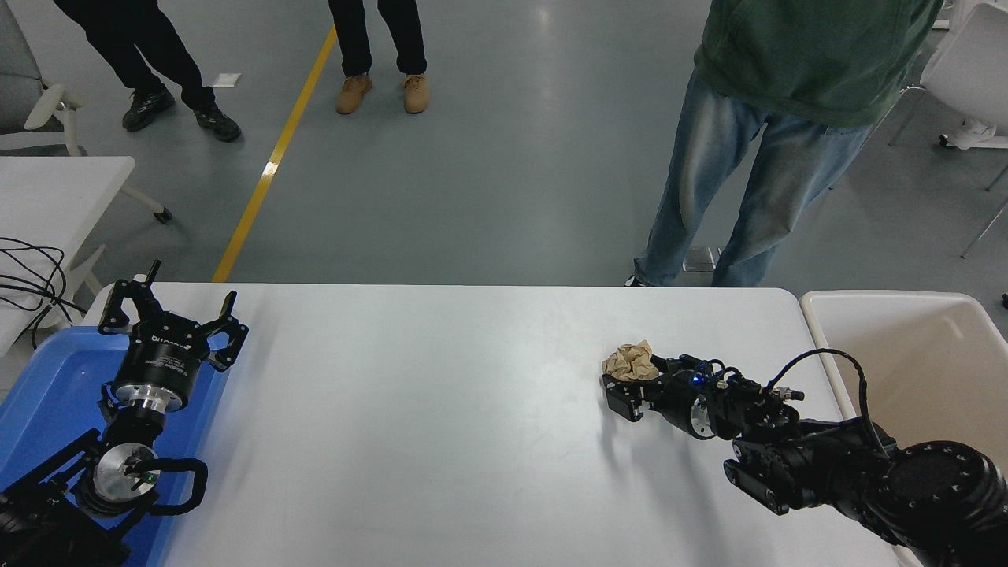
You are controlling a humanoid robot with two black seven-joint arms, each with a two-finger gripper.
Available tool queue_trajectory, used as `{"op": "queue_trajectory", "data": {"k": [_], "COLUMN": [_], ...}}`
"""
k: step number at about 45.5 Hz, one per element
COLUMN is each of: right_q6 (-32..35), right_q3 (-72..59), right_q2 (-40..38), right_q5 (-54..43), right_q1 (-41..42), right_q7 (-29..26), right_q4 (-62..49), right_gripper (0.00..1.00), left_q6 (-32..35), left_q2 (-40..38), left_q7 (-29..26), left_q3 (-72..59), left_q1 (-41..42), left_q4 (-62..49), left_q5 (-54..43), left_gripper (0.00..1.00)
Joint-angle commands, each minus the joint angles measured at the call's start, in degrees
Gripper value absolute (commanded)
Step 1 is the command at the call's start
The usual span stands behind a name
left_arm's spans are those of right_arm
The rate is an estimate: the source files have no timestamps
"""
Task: Clean the table surface
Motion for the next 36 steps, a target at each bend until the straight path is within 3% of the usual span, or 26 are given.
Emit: {"op": "queue_trajectory", "data": {"k": [1,12,36], "right_q6": [1.7,4.5,4.3], "right_q3": [-3.0,-2.3,3.5], "right_q2": [0.0,-0.6,-2.6], "right_q5": [0.3,9.6,12.5], "right_q1": [0.1,1.4,4.8], "right_q7": [-0.2,0.3,3.2], "right_q4": [-0.8,0.0,1.9], "right_gripper": [0.0,0.0,0.0], "left_q6": [0.0,0.0,0.0], "left_q2": [0.0,0.0,0.0], "left_q7": [0.0,0.0,0.0], "left_q3": [0.0,0.0,0.0], "left_q1": [0.0,0.0,0.0], "left_q4": [0.0,0.0,0.0], "left_q5": [0.0,0.0,0.0], "left_gripper": [0.99,0.99,0.99]}}
